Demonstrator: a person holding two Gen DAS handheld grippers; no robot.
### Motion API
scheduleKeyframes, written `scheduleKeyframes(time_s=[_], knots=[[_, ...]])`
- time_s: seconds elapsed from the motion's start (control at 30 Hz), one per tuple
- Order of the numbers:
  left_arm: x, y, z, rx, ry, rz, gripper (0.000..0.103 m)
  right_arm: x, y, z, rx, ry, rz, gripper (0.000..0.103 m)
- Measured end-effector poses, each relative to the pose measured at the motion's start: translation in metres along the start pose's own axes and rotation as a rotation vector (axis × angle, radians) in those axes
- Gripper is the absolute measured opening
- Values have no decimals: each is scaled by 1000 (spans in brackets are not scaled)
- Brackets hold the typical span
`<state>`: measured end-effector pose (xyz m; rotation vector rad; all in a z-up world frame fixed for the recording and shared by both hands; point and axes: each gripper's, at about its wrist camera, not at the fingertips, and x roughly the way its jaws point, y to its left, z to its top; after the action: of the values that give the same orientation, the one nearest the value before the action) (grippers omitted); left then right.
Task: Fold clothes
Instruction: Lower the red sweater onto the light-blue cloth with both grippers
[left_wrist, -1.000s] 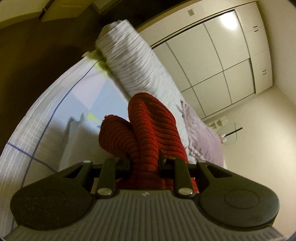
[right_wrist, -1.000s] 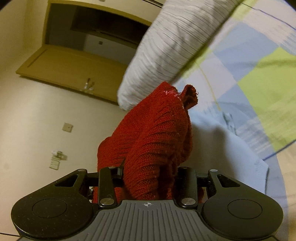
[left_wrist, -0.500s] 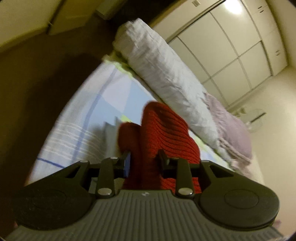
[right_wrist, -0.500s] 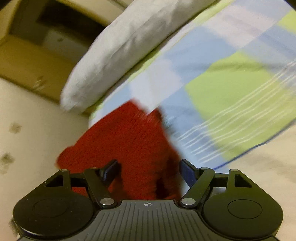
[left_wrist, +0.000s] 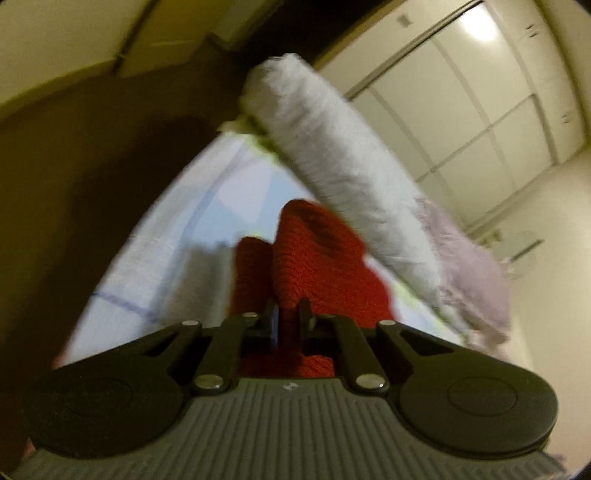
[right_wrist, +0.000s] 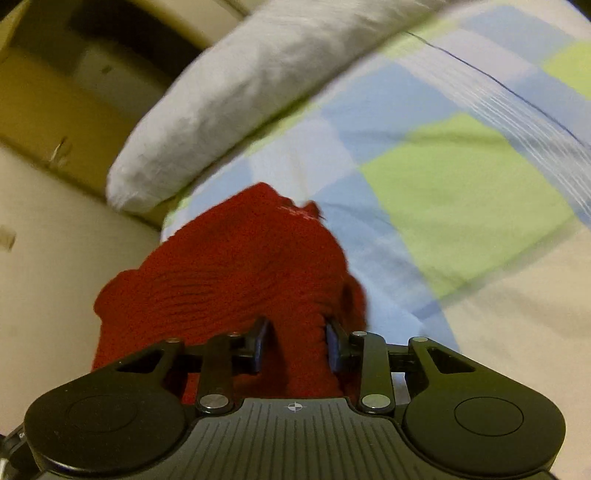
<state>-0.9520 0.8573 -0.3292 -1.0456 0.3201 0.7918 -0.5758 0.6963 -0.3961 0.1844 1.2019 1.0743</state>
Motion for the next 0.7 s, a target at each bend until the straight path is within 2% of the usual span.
scheduleKeyframes(time_s=[0.07, 0.2, 0.33, 0.43, 0.57, 0.7], knots=[[6, 5, -4, -32, 30, 39, 11, 12, 6, 1, -77, 27, -12, 33], [6, -21, 12, 46, 30, 96, 15, 0, 3, 5, -58, 46, -47, 35], [-1, -44, 37, 99, -23, 78, 15, -36, 3, 5, -82, 10, -108, 35], [5, -64, 50, 162, -5, 43, 15, -48, 19, 10, -168, -46, -105, 35], [39, -87, 49, 308, 51, 73, 15, -25, 59, 19, -358, -89, -73, 35], [83, -93, 43, 418, 116, 162, 15, 20, 95, 25, -503, -93, -49, 35]])
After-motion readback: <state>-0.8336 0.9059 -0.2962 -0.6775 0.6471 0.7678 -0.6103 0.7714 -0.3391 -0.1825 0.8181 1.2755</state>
